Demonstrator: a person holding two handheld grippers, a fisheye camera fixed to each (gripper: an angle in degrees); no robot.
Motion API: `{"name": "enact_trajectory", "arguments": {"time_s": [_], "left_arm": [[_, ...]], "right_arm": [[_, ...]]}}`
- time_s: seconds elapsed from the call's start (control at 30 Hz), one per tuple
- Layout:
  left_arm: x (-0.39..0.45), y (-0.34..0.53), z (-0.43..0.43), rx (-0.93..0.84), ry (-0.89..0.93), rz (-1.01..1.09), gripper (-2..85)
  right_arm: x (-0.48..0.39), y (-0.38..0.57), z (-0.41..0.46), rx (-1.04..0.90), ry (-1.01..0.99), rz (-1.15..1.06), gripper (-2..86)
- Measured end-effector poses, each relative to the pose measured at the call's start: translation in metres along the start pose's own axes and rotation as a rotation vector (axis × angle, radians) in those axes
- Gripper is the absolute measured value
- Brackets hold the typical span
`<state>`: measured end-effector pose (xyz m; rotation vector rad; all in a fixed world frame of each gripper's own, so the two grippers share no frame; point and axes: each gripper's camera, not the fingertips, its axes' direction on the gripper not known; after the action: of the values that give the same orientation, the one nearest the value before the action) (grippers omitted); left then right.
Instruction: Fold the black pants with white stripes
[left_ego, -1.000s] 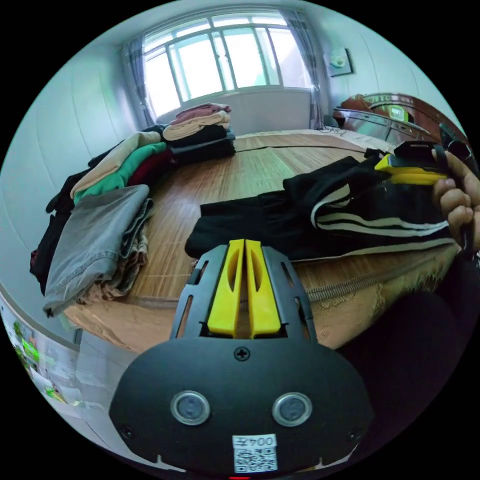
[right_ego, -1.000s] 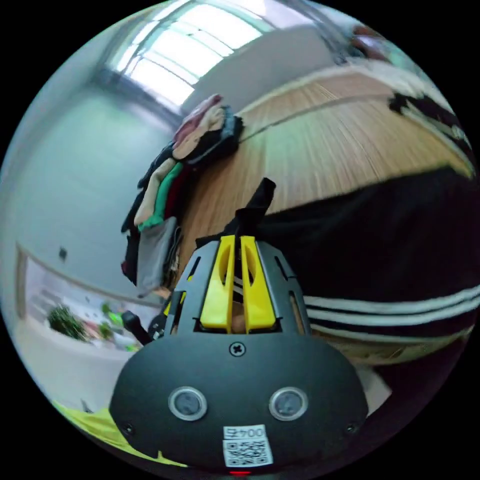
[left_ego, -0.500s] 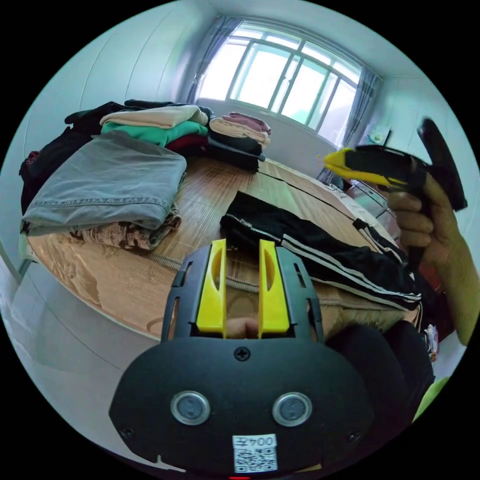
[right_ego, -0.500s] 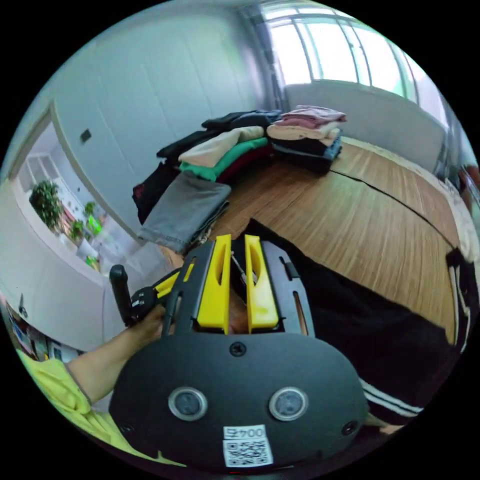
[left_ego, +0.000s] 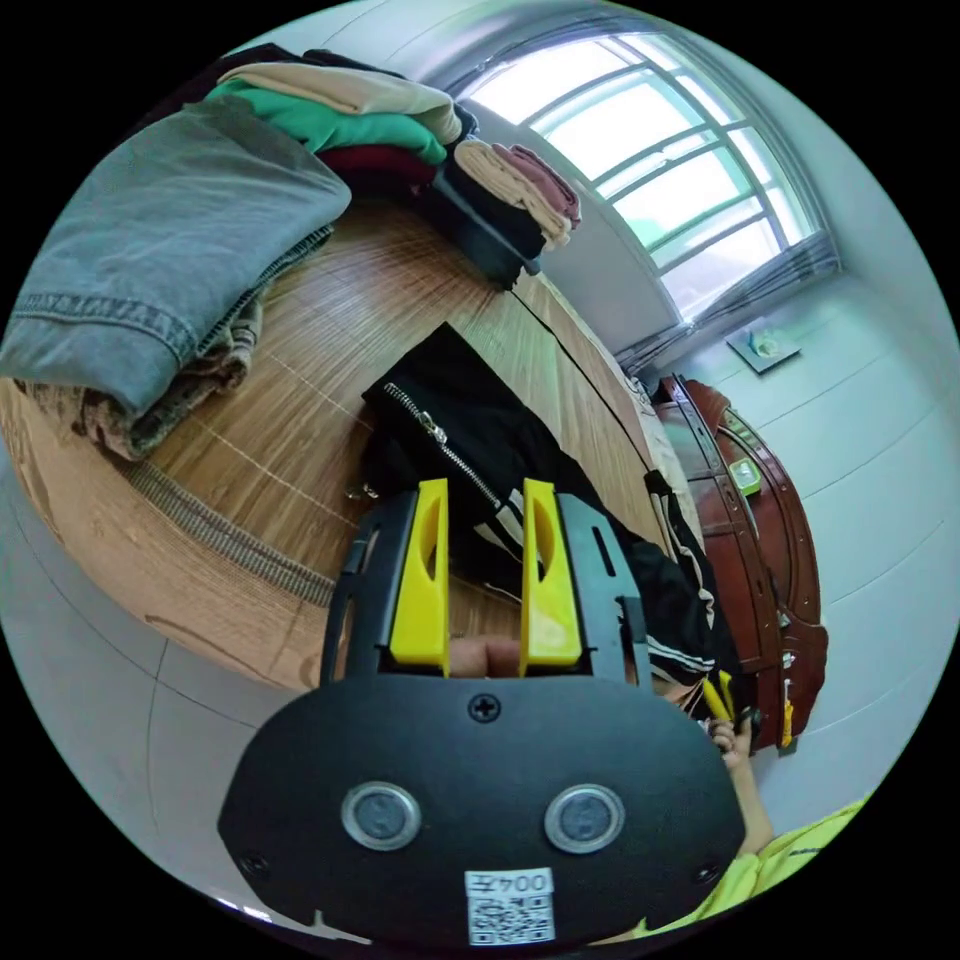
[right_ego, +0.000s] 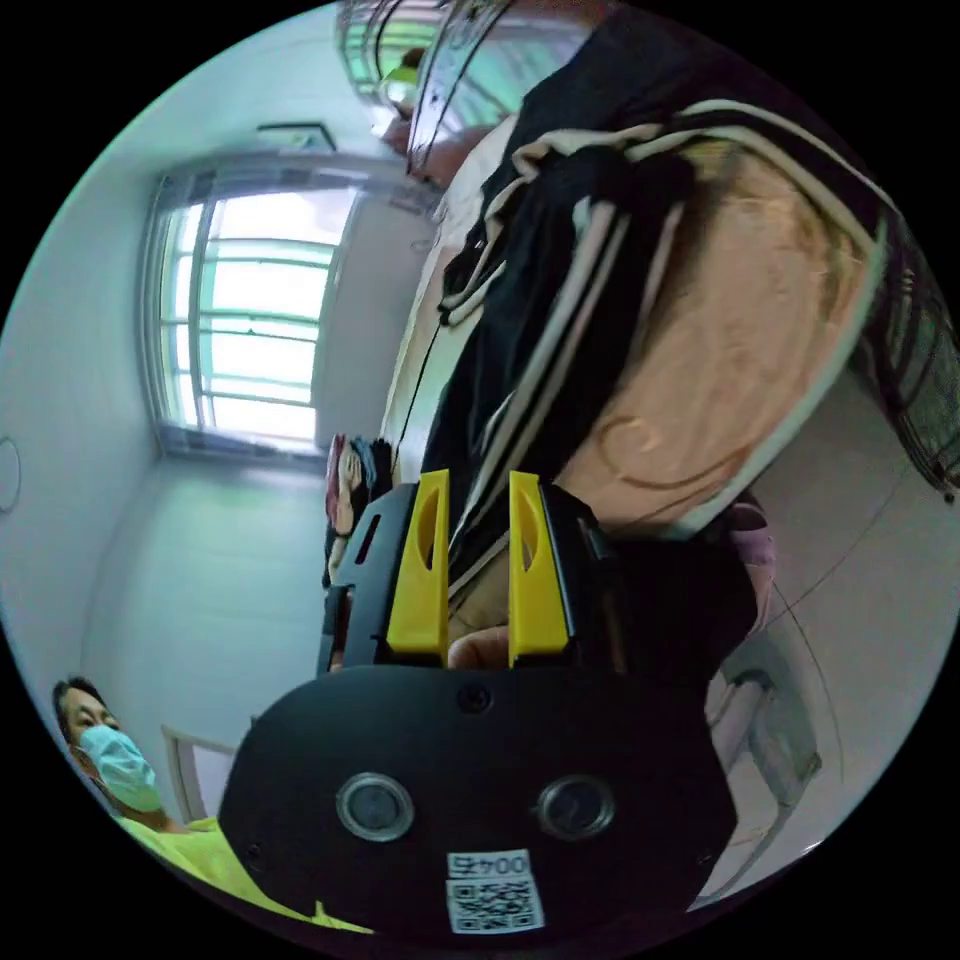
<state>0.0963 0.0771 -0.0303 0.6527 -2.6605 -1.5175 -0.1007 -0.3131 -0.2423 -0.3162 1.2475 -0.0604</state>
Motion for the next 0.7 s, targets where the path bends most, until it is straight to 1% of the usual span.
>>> {"name": "enact_trajectory", "arguments": {"time_s": [0.07, 0.17, 0.27, 0.4, 0.5, 0.57, 0.7], "left_arm": [[0.005, -0.010, 0.000, 0.000, 0.006, -0.024, 11.3], [0.013, -0.026, 0.001, 0.002, -0.002, -0.055, 11.0], [0.019, -0.038, -0.001, 0.013, -0.028, -0.105, 9.6], [0.038, -0.052, -0.005, 0.037, -0.081, -0.121, 8.0], [0.050, -0.064, -0.006, 0.026, -0.103, -0.102, 7.7], [0.052, -0.070, -0.006, 0.012, -0.106, -0.108, 7.3], [0.051, -0.081, -0.007, -0.011, -0.114, -0.135, 5.2]], "right_arm": [[0.059, -0.013, -0.052, 0.091, -0.010, 0.078, 9.9], [0.109, -0.038, -0.087, 0.147, -0.003, 0.125, 10.7], [0.135, -0.074, -0.108, 0.189, 0.019, 0.119, 11.3], [0.141, -0.120, -0.124, 0.228, 0.064, 0.064, 12.1], [0.148, -0.157, -0.120, 0.167, 0.171, 0.065, 13.7], [0.152, -0.176, -0.108, 0.072, 0.248, 0.056, 14.3], [0.155, -0.186, -0.099, 0.006, 0.365, 0.054, 13.4]]}}
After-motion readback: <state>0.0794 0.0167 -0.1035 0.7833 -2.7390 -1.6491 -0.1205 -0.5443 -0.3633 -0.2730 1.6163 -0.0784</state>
